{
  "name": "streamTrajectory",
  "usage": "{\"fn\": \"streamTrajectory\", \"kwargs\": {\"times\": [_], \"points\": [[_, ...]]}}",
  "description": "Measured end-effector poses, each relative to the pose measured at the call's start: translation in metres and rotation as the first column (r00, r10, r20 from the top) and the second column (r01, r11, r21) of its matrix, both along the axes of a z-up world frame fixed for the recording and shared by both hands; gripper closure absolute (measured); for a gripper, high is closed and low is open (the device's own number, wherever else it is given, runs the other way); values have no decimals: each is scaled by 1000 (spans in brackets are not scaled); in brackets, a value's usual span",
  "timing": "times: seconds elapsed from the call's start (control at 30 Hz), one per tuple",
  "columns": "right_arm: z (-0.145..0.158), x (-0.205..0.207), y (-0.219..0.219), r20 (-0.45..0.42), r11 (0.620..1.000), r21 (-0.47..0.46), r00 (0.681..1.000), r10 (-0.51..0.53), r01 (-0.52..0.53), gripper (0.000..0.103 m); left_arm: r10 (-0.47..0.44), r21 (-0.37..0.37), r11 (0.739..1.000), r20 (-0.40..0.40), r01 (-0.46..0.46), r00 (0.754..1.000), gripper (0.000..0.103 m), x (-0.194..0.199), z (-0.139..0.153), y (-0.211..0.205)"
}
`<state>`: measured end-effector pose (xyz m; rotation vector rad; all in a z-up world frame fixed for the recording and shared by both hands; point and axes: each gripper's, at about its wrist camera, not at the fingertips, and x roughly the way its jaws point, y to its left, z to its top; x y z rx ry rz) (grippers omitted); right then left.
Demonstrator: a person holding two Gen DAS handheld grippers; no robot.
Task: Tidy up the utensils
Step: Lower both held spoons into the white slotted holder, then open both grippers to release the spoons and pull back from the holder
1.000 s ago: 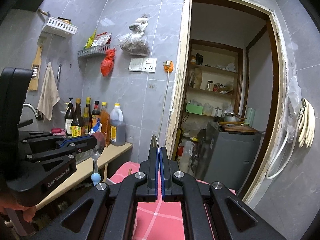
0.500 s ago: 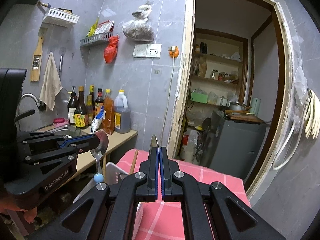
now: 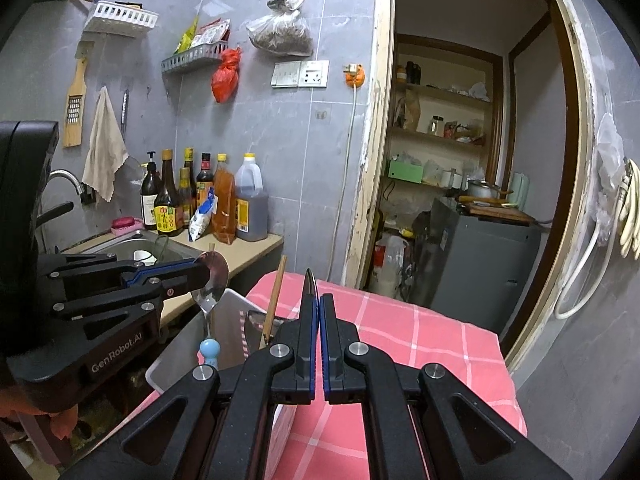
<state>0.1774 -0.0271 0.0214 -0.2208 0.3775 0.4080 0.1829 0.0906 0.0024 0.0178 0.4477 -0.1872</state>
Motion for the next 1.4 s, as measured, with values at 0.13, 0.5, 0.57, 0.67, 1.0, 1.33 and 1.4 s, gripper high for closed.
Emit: {"fn": "streamTrajectory", "kwargs": {"times": [0.13,0.5,0.57,0.67,1.0,1.33,1.4], "points": [[-4,1,0,-20,1000,-4,1000,1,-2,100,-12,-26,1000,-14,12,1000,103,2,0,3],[-13,2,-2,-79,1000,19,997,17,-15,99,-44,-93,995,-43,40,998,103,1,3,11],[-13,2,-2,-88,999,28,996,20,-18,98,-48,-97,994,-47,43,998,102,1,4,10],[-13,1,-1,-97,999,38,995,27,-23,98,-50,-100,994,-53,44,997,102,0,4,12],[-13,-1,2,-115,999,33,992,41,-37,93,-54,-121,992,-92,43,994,94,1,4,14],[-1,-9,-6,-88,997,73,996,-5,12,62,-31,-147,989,-46,24,998,70,-10,13,17],[4,-10,-10,-77,996,87,997,-30,36,54,-16,-154,988,-37,10,999,56,-12,16,20]]}}
